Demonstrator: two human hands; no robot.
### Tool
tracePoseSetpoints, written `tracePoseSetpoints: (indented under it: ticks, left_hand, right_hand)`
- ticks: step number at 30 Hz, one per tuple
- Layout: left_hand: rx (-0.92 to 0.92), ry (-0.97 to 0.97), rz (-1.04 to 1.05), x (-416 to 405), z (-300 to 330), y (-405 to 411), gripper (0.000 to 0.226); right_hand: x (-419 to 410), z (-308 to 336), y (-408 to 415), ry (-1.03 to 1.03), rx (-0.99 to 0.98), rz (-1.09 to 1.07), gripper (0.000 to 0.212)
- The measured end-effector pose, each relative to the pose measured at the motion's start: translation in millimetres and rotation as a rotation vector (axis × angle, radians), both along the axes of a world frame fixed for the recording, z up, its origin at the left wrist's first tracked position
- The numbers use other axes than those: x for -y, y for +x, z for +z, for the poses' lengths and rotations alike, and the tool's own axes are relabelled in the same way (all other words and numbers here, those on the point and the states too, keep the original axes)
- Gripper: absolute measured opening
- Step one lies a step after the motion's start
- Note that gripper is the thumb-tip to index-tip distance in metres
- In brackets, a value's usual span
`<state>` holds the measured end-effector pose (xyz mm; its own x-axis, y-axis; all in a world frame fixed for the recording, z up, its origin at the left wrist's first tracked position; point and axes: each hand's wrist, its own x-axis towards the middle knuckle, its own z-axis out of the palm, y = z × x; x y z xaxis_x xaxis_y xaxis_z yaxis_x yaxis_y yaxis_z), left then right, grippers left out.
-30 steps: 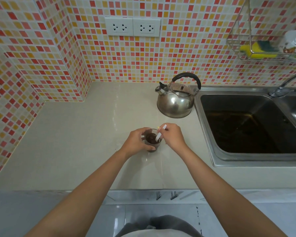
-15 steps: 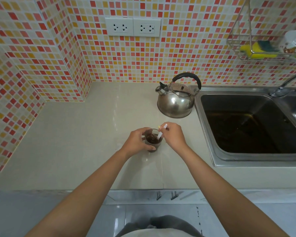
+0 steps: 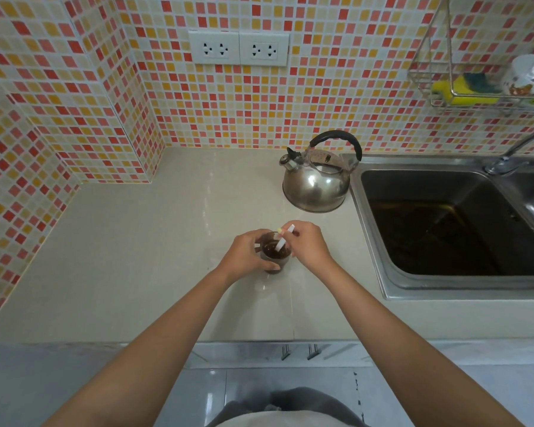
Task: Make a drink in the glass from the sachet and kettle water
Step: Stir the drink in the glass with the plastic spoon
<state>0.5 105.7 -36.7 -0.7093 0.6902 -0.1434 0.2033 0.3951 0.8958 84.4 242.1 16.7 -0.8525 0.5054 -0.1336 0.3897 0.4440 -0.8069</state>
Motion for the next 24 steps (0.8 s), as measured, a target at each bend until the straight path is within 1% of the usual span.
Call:
tracePoseSetpoints:
  ticks: [2,3,6,7,10,12,15,17,20,24]
  left_hand:
    - [0.006,-0.007,0.006,-0.3,-0.3,0.2,0.075]
    - [0.005,-0.005,0.005,-0.3,-0.3,0.4,0.073]
    - [-0.009,0.005,-0.006,-0.3,-0.7,-0.1,0.069]
    - [-0.009,0.004,-0.006,-0.3,-1.0,-0.3,0.070]
    - [-0.001,-0.001,-0.003,-0.7,-2.4,-0.8,0.074]
    - [-0.002,-0.004,-0.006,-0.5,-2.6,-1.0,0.075]
    - [0.005,0.002,-0.013,-0.1,-3.5,-1.5,0.071]
    - [0.014,0.006,-0.009,0.0,-4.0,-1.5,0.070]
    - [0.019,0.011,0.003,-0.2,-3.4,-0.3,0.071]
    - [0.000,0.008,-0.009,0.3,-2.6,-0.1,0.067]
  right_hand:
    - [-2.7,-1.0,1.5,0.035,-0.007,-0.062,0.022]
    - [-4.3,-1.2,1.6,0.018,-0.002,-0.070,0.022]
    - [-3.9,1.1,1.5,-0.091,0.013,0.004,0.020]
    - [-3.3,1.7,2.2,-0.097,0.005,0.018,0.020]
    - [-5.8,-0.9,4.6,-0.047,-0.032,-0.055,0.022]
    - [-7.6,-2.0,4.8,-0.056,-0.021,-0.077,0.023]
    - [-3.2,0.5,3.0,-0.124,-0.009,-0.007,0.019]
    - [-2.1,0.5,2.4,-0.083,-0.017,-0.007,0.019]
    - [-3.6,-1.8,4.6,0.031,-0.011,-0.052,0.024]
    - [2.8,0.3,3.1,-0.038,-0.009,0.010,0.020]
